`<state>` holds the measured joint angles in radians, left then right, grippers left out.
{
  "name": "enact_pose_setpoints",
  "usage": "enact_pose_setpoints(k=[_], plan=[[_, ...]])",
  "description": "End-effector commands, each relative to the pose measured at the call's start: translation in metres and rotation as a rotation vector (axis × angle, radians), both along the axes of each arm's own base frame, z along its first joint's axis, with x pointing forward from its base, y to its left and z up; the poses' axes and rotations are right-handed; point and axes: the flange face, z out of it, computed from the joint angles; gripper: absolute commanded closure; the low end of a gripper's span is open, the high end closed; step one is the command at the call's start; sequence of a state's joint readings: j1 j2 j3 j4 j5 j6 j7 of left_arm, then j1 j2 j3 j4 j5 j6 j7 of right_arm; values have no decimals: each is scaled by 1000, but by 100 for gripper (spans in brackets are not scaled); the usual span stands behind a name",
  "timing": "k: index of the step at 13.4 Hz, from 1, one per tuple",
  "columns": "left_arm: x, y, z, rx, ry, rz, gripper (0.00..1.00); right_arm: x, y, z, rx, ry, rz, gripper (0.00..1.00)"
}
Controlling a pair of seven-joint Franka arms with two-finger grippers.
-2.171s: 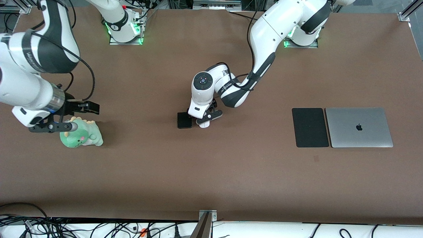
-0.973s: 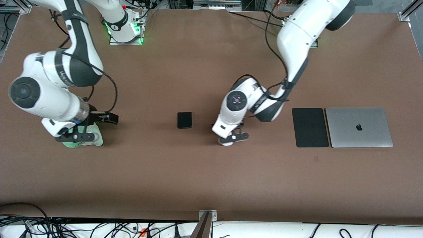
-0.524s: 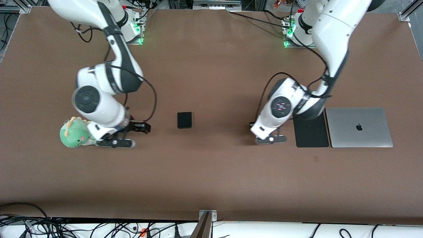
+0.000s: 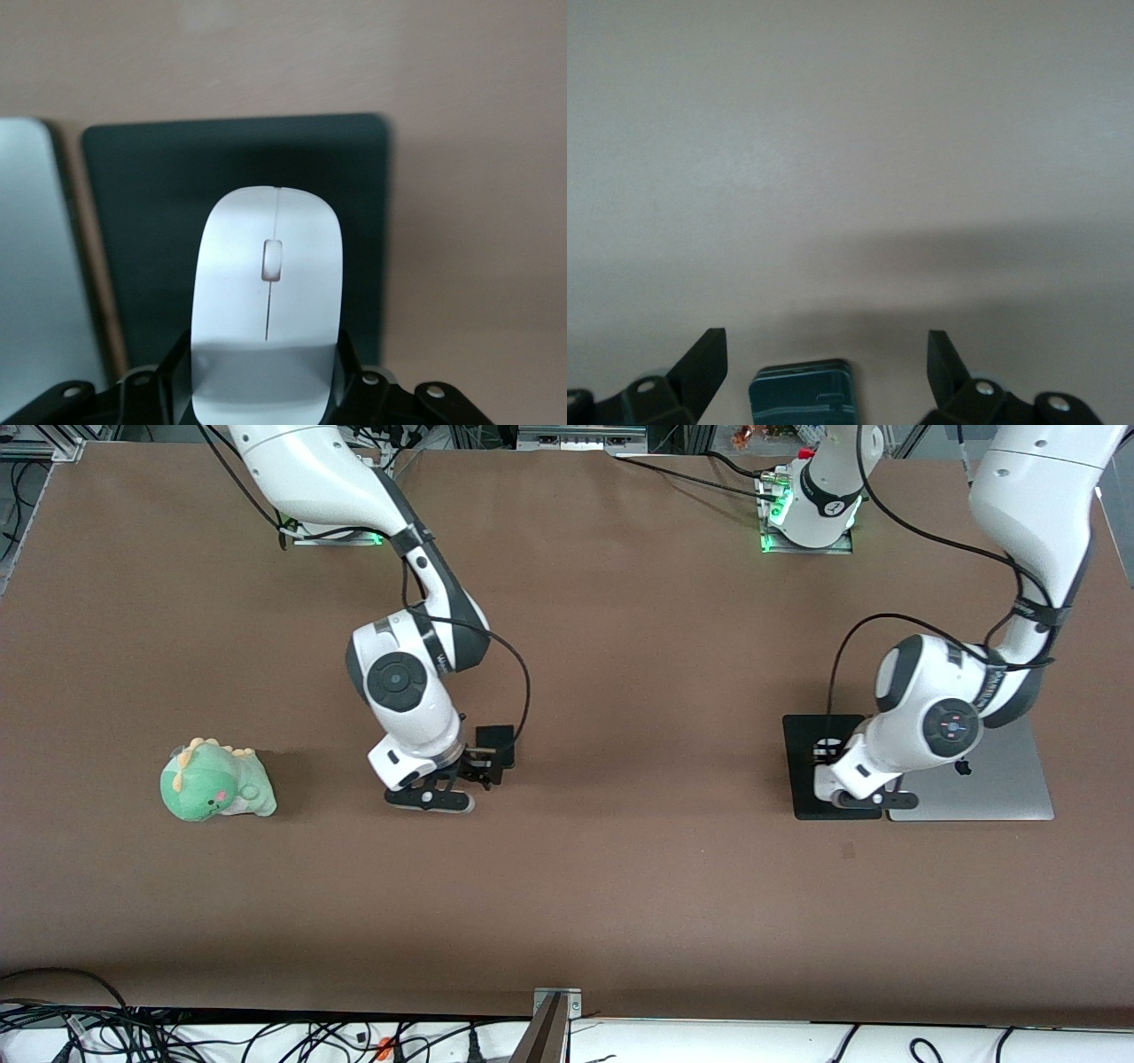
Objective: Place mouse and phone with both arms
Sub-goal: 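Carry the mouse onto the black pad while the right gripper lowers to the phone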
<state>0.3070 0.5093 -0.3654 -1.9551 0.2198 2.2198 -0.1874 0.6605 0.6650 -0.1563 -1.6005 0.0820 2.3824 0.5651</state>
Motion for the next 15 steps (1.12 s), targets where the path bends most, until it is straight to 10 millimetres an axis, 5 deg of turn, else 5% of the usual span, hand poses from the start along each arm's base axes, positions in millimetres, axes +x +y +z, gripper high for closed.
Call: enact_pose_setpoints(k=[1, 3, 5, 10, 12, 15], plan=[[-7, -4, -6, 9, 2, -30, 76, -25, 3, -23, -13, -11, 43, 0], [-7, -3, -11, 6, 9, -27, 62, -43, 16, -41, -33, 16, 81, 0], [-3, -3, -16, 2, 10, -15, 0, -55, 21, -51, -37, 20, 96, 0], [9, 1, 10, 5, -23, 4, 0, -73, 25, -69, -27, -3, 115, 0], [22, 4, 47, 24, -15, 3, 0, -77, 29, -71, -28, -2, 120, 0], [41, -8, 143, 16, -57, 21, 0, -83, 35, -80, -32, -1, 132, 0]])
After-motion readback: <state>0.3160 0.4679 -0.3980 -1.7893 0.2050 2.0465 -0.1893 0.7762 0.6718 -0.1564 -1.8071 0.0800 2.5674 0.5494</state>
